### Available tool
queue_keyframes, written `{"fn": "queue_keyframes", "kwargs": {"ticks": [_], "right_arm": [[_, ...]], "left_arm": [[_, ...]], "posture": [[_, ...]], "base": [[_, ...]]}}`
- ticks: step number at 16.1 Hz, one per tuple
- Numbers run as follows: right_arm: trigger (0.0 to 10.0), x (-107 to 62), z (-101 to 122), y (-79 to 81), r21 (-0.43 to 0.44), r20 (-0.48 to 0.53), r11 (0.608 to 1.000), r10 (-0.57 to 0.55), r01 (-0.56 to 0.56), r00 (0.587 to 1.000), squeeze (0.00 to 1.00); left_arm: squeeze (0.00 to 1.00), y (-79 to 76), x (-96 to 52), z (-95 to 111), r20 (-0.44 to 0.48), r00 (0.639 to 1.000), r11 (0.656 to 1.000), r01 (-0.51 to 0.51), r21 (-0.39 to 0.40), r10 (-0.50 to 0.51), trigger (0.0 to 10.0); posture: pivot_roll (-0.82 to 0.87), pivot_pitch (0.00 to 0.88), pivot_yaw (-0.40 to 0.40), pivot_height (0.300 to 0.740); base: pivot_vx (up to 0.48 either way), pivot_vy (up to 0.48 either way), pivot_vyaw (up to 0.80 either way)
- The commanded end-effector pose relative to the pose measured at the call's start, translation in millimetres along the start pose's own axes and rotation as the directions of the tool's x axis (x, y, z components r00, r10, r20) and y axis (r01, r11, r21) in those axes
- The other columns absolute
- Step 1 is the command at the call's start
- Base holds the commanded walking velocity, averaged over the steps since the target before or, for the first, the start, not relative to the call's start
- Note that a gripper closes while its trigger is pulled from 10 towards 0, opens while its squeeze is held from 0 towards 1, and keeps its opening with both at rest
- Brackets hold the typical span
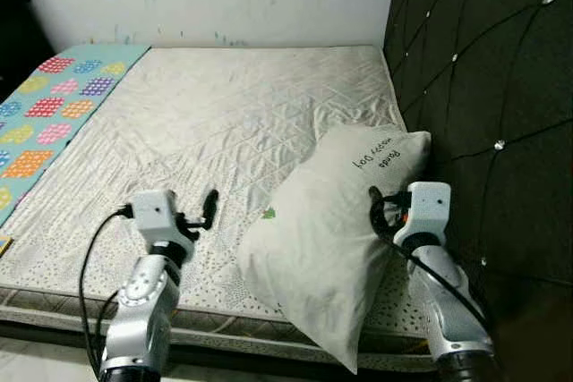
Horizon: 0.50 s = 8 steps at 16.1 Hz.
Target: Clean up the room
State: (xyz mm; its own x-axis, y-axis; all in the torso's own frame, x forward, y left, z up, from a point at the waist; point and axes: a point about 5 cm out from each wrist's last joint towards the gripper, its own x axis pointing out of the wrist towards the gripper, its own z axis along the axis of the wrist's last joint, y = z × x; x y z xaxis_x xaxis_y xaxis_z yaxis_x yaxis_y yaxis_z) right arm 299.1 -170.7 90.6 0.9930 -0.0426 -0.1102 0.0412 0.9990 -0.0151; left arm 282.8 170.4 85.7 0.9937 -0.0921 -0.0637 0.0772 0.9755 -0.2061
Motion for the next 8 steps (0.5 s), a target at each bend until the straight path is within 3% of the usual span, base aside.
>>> {"fn": "queue_keyframes", "kwargs": {"ticks": [1,3,6,8], "right_arm": [[10.0,-4.3,1.2,-5.8,0.014,0.015,1.0,-0.015,0.014,1.0,0.0],[10.0,-17.1,-5.2,-19.6,0.008,0.002,0.999,-0.033,0.033,0.999,0.0],[10.0,-23.1,-8.8,-26.4,-0.016,-0.013,0.998,-0.053,0.053,0.998,0.0],[10.0,-21.7,-1.6,-24.9,-0.034,0.012,0.997,-0.062,0.062,0.998,0.0]], "left_arm": [[0.0,5.4,-5.0,-0.7,0.008,1.0,1.0,0.007,0.017,-0.007,10.0],[0.0,11.1,-16.6,-5.2,0.001,1.0,1.0,0.015,0.022,-0.015,10.0],[0.0,13.0,-21.8,-5.8,0.007,1.0,1.0,0.008,0.027,-0.008,10.0],[0.0,9.3,-15.8,1.0,0.049,0.999,1.0,0.0,0.025,-0.001,10.0]], "posture": [[-0.24,0.0,0.087,0.74],[-0.24,0.0,0.091,0.74],[-0.25,0.0,0.09,0.74],[-0.26,0.0,0.095,0.74]], "base": [[0.0,0.0,0.0],[0.0,0.0,0.0],[0.0,0.0,-0.79],[0.0,0.0,-0.79]]}}
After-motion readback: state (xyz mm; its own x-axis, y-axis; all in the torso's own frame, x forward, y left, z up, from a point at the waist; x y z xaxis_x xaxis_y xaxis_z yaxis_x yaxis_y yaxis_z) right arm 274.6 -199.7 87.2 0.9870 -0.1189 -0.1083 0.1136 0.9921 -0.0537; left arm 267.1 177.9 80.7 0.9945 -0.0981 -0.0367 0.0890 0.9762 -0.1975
